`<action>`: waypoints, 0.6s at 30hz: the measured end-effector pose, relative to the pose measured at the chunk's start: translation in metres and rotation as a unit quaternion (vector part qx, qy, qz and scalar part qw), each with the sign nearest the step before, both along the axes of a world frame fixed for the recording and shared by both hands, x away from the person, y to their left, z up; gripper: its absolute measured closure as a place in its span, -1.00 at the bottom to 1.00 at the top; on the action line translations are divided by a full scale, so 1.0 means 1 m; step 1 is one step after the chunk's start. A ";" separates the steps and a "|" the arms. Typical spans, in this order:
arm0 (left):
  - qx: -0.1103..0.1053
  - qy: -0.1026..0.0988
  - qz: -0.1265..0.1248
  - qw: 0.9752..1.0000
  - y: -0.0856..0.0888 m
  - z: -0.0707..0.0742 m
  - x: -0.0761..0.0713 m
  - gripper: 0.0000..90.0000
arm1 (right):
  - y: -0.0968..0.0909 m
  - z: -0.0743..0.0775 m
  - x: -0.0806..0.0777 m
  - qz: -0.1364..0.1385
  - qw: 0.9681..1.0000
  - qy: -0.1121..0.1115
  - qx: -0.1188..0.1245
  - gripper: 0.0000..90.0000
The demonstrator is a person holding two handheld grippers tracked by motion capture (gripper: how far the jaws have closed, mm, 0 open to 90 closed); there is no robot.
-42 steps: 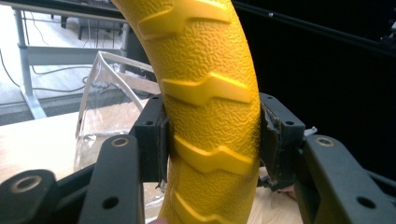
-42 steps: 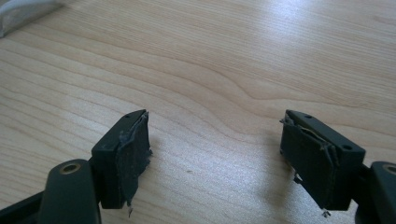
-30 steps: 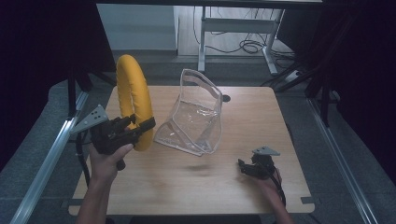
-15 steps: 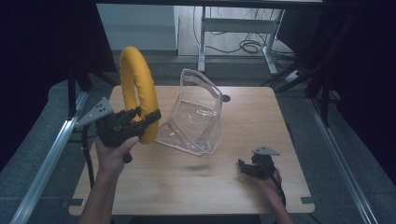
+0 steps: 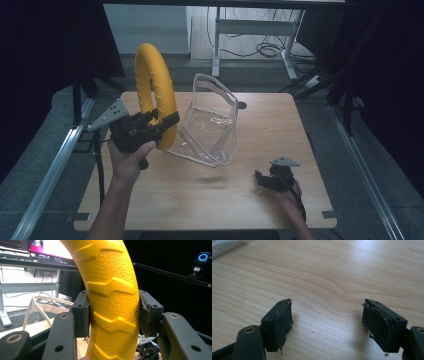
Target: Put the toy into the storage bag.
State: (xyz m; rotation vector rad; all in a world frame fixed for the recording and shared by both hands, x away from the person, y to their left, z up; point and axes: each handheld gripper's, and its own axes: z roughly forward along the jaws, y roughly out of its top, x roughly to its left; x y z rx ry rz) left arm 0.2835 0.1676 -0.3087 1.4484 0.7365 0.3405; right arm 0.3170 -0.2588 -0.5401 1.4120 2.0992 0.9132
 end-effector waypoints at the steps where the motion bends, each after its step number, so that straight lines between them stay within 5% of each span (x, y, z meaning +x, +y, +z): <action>1: 0.000 -0.001 -0.001 1.000 -0.001 0.001 0.000 0.13 | 0.000 0.000 0.000 0.000 1.000 0.000 0.000 -0.46; 18: -0.001 -0.007 -0.010 1.000 -0.016 0.010 0.005 0.13 | 0.000 0.000 0.000 0.000 1.000 0.000 0.000 -0.46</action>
